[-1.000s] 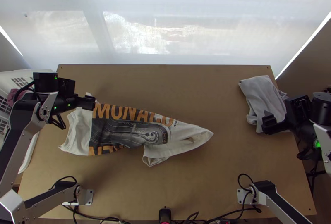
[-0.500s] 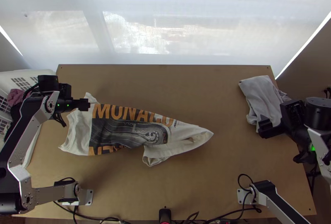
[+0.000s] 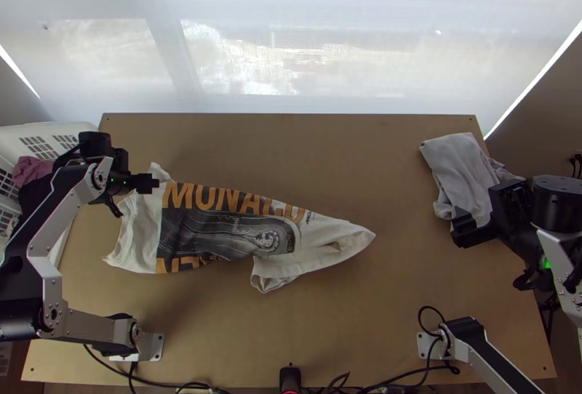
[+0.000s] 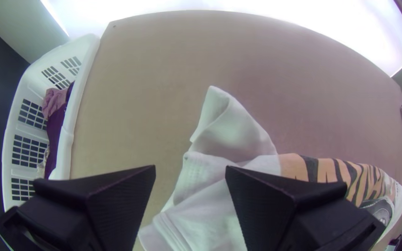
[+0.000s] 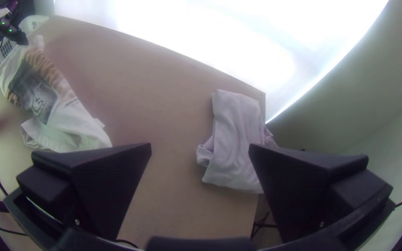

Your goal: Fold the t-shirt

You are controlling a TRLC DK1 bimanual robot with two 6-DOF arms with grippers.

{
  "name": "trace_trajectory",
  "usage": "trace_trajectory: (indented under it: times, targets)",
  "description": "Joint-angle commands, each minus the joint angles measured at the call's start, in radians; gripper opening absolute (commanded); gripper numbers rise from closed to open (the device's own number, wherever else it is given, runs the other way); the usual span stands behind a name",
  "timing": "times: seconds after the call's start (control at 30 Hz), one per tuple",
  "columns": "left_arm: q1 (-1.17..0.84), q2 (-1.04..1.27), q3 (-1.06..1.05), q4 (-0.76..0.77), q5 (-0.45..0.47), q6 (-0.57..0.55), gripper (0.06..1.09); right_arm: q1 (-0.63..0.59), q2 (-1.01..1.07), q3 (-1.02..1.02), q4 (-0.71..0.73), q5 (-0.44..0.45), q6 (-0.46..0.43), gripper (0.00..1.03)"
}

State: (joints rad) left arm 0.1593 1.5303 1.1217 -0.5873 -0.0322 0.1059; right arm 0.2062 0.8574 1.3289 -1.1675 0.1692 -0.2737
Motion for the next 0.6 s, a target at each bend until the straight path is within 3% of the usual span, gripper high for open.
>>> trace_trajectory:
  times: [0.0,0.23,0.3,0.47,0.57]
  targets:
    - [0.003,0.053,0.000,0.041,-0.028,0.003,0.76,0.001,-0.003,-0.011,0.002,0.001,0.001,0.98]
    - [-0.001,0.102,0.001,0.076,-0.028,0.012,0.70,0.001,-0.003,-0.014,0.000,0.001,-0.001,0.98]
    - [-0.006,0.111,0.010,0.080,-0.026,0.021,0.59,0.001,-0.004,-0.014,0.000,0.001,-0.002,0.98]
    - [-0.015,0.119,0.041,0.081,-0.015,0.017,0.09,-0.002,-0.012,-0.028,0.002,0.001,-0.002,0.98]
    - [-0.023,0.108,0.064,0.049,0.002,0.011,0.09,-0.005,-0.014,-0.031,0.002,0.001,0.001,0.98]
